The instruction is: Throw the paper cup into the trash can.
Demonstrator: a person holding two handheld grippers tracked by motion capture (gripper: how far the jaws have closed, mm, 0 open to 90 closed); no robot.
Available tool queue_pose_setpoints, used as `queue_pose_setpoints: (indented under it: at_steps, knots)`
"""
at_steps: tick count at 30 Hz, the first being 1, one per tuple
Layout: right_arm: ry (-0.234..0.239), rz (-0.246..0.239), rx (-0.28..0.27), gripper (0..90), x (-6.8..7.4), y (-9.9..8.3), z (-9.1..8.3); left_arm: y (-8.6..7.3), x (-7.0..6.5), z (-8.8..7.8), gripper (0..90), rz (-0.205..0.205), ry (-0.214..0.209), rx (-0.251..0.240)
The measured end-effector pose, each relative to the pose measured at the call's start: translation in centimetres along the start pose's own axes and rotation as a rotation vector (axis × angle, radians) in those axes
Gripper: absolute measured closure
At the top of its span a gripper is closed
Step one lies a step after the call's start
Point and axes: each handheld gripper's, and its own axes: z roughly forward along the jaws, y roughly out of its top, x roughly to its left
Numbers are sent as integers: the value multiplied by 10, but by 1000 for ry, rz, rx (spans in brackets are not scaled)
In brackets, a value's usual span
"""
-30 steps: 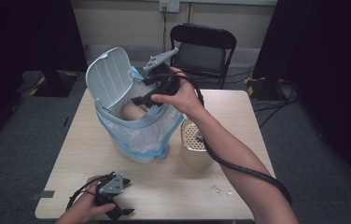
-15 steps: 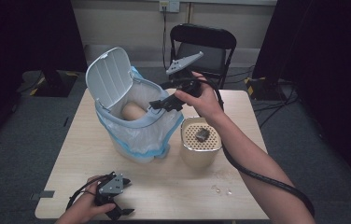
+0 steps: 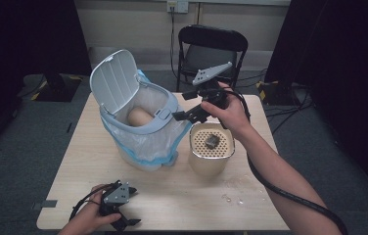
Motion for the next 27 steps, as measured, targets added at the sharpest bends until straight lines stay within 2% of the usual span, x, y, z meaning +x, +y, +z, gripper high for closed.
queue_pose_setpoints:
  at_steps: [15,27]
  knots:
    - [-22,8,10,150,3,-26,-22,0,0,0,0,-1,0,0]
    - [-31,12,9,150,5,-39,-36,0,0,0,0,0,0,0]
